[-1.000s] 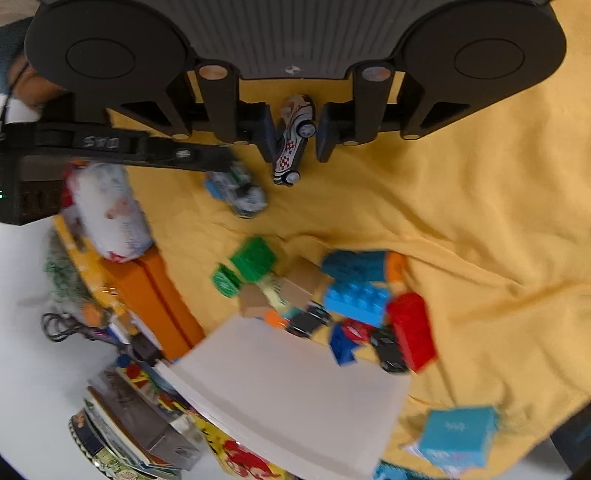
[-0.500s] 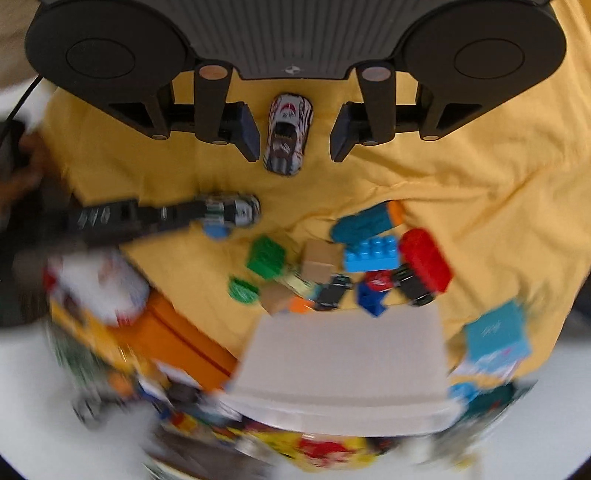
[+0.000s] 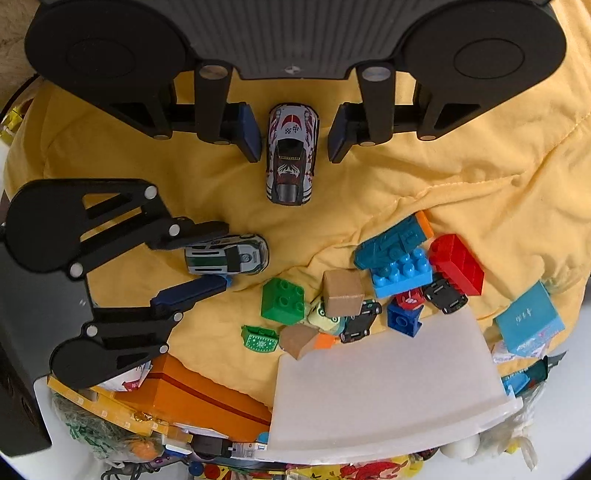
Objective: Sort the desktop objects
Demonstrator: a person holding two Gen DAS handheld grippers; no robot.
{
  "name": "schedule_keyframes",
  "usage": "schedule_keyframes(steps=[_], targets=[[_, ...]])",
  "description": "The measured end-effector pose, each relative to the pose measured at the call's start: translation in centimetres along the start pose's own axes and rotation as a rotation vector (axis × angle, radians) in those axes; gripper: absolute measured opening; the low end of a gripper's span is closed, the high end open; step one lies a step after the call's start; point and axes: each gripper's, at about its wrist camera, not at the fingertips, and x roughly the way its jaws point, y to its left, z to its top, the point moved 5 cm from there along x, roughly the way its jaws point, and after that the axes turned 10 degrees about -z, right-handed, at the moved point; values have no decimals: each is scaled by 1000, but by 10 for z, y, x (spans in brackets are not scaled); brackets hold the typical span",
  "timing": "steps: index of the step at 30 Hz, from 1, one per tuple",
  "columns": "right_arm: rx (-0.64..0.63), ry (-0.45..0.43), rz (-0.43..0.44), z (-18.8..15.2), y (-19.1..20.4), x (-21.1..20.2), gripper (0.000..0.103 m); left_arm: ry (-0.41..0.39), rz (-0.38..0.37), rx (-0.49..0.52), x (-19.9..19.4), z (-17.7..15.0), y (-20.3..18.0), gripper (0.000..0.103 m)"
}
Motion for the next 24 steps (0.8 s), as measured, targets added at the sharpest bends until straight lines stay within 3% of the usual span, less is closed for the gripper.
schedule_keyframes(steps=[3, 11, 17, 24], targets=[[4, -8, -43, -3, 2, 1, 36, -6, 0, 14, 1, 1, -1, 34], [30, 18, -52, 0, -5, 4, 32, -13, -40, 30, -2, 7, -1, 33], [119, -20, -49, 14, -28, -16, 32, -131, -12, 28, -44, 32, 6, 33], [306, -142, -123, 48, -90, -43, 32, -340, 77, 53, -98, 100, 25, 33]])
